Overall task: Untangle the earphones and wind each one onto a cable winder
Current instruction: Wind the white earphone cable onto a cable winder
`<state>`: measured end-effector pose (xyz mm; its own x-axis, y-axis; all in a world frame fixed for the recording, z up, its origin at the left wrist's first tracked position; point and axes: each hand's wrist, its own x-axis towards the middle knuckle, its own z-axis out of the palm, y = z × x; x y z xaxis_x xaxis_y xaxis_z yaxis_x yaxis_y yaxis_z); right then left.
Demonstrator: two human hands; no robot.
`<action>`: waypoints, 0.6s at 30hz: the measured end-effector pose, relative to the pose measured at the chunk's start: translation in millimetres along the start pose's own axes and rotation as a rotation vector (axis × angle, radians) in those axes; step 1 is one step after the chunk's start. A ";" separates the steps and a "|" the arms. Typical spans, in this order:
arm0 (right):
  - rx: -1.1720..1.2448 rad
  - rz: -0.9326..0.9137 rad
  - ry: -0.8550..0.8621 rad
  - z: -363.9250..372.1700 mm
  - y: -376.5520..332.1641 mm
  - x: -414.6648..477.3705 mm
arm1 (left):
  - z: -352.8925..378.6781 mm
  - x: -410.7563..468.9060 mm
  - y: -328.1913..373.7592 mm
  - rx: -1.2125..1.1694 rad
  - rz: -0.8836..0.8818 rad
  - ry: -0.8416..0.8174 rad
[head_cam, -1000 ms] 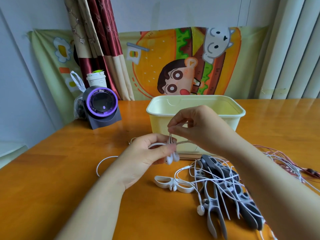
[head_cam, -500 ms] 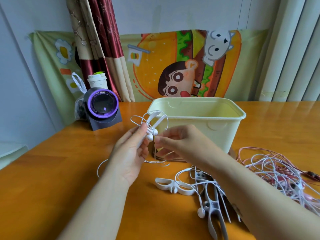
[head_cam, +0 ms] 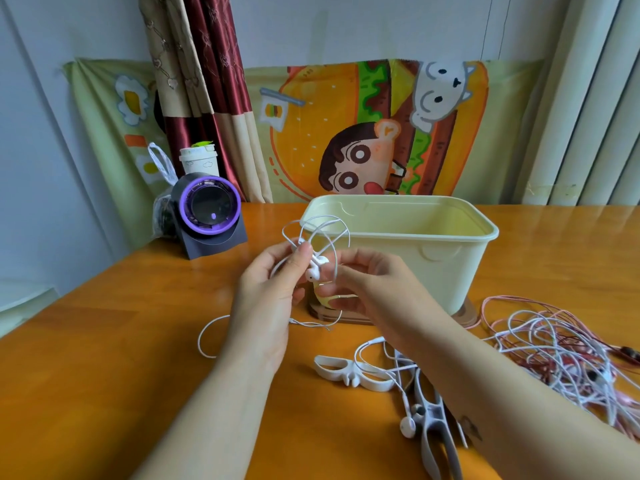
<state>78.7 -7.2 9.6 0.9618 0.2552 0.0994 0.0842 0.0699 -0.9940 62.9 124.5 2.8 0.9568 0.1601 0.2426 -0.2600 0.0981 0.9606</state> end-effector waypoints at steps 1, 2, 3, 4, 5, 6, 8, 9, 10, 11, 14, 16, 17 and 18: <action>0.043 0.018 -0.012 -0.5 1.0 0.6 | 1.1 -1.3 1.1 0.000 0.008 0.002; 0.078 0.033 -0.022 -0.9 2.3 1.1 | 2.4 -2.9 2.4 -0.003 0.017 0.001; 0.107 0.042 -0.027 -1.1 3.2 1.4 | 3.7 -4.6 3.8 -0.010 0.022 0.001; 0.130 0.046 -0.028 -0.9 4.0 1.5 | 5.1 -5.9 4.6 -0.018 0.026 0.002; 0.146 0.044 -0.024 -0.7 5.2 1.7 | 6.2 -7.1 5.7 -0.022 0.026 0.004; 0.159 0.038 -0.017 -0.3 6.2 1.8 | 7.0 -7.9 6.5 -0.022 0.028 0.004; 0.173 0.023 -0.001 0.8 6.9 1.8 | 8.1 -8.5 6.5 0.003 0.034 0.011; 0.174 0.016 0.005 1.0 6.6 1.5 | 8.8 -9.1 7.3 0.009 0.034 0.016; 0.172 0.011 0.011 1.1 6.3 1.2 | 9.8 -9.9 8.2 0.006 0.034 0.016; 0.169 0.008 0.016 0.8 5.4 1.2 | 10.6 -11.0 9.4 -0.004 0.034 0.013; 0.168 0.000 0.025 -0.7 4.1 1.3 | 12.1 -12.0 10.8 -0.003 0.050 0.014; 0.172 0.001 0.030 -1.0 3.8 1.4 | 12.4 -11.9 11.0 0.005 0.060 0.018; 0.166 0.001 0.026 -0.9 3.7 1.3 | 11.7 -12.0 11.0 -0.011 0.062 0.018; 0.153 0.002 0.018 -1.1 3.7 1.3 | 11.7 -12.2 11.5 -0.033 0.054 0.017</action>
<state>80.5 -7.6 6.1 0.9665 0.2382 0.0954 0.0430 0.2160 -0.9754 49.8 112.1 12.5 0.9390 0.1825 0.2917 -0.3159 0.1214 0.9410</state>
